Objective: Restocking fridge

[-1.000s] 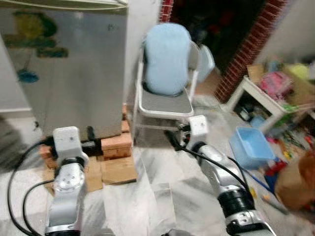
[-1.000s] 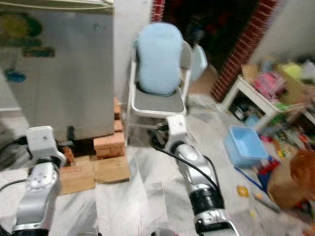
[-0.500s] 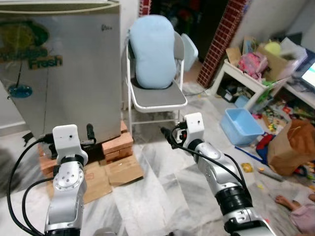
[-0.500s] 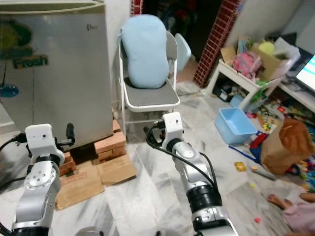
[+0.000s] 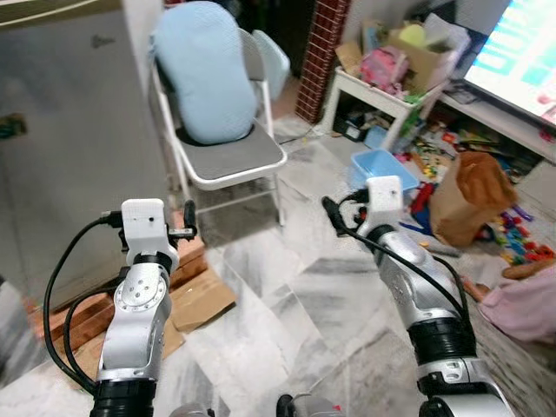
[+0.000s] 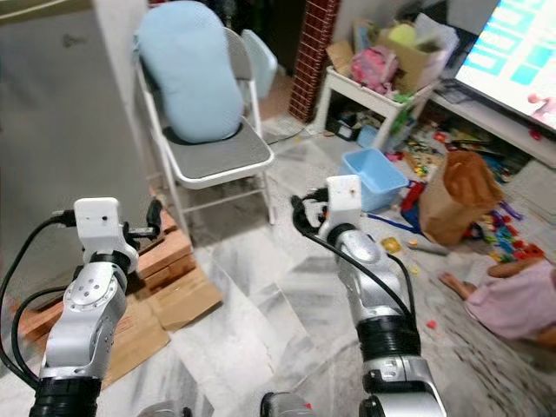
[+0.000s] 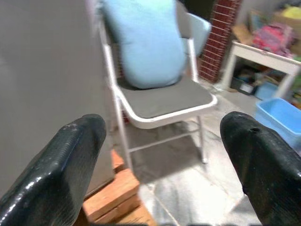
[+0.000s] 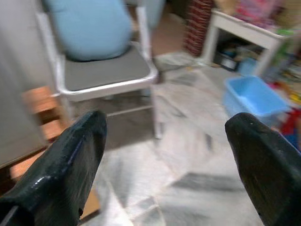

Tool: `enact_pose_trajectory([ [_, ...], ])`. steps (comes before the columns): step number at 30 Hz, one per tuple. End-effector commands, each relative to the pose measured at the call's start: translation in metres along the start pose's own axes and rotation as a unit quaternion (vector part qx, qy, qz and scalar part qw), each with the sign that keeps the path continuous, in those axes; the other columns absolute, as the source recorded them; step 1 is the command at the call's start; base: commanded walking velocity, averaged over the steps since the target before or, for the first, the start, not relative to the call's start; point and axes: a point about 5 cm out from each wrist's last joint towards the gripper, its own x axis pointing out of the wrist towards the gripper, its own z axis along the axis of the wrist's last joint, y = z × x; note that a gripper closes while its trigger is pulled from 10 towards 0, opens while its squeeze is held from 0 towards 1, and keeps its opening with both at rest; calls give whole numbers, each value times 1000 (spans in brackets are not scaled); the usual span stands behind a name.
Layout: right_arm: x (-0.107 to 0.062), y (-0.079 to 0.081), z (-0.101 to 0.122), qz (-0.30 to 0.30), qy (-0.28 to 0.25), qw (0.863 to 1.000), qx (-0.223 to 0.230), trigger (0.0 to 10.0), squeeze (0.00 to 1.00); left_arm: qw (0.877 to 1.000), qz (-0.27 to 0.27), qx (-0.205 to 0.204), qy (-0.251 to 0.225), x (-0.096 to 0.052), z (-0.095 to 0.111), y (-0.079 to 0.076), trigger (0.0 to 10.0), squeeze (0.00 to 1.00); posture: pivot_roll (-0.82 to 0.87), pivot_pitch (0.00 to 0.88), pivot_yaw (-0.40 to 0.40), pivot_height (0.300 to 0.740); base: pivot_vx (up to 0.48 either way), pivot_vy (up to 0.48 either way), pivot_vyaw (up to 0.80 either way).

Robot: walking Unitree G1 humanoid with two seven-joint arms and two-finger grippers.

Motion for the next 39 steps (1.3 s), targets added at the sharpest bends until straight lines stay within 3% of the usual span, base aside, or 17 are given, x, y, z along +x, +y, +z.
enact_pose_trajectory([
  [1, -5, -8, 2, -20, -1, 1000, 9, 10000, 0, 1000, -13, -7, -8, 2, 7, -6, 10000, 0, 16, 0, -45, 740, 0, 0, -800],
  [4, -10, -16, 4, -29, 3, 999, 12, 10000, 0, 999, -33, -29, 3, 4, 6, -19, 10000, 0, 4, 0, -48, 740, 0, 0, -800],
  [10, -15, -20, 8, -41, 6, 999, 4, 10000, 0, 998, -54, -41, 16, -3, 1, -28, 10000, 0, -22, 0, -53, 740, -229, 0, -800],
  [19, -29, -25, 10, -77, 3, 997, 18, 10000, 0, 997, -62, -40, 29, -6, -8, -27, 10000, 0, -39, 0, -56, 740, -304, 0, -800],
  [22, -42, -28, 10, -92, 3, 996, 15, 10000, 0, 996, -63, -47, 36, -5, -9, -27, 10000, 0, -48, 0, -44, 740, -304, 0, -800],
  [27, -46, -32, 1, -114, 16, 992, 46, 10000, 0, 995, -75, -46, 42, -6, -13, -31, 10000, 0, -56, 0, -33, 740, -231, 0, -320],
  [32, -46, -25, 4, -113, 7, 992, 49, 10000, 0, 995, -80, -45, 35, -1, -9, -32, 10000, 0, -52, 0, -35, 740, 0, 0, 0],
  [39, -39, -22, 5, -112, 1, 992, 49, 10000, 0, 995, -78, -62, 20, 6, 1, -30, 10000, 0, -40, 0, -38, 740, 0, 0, -800],
])
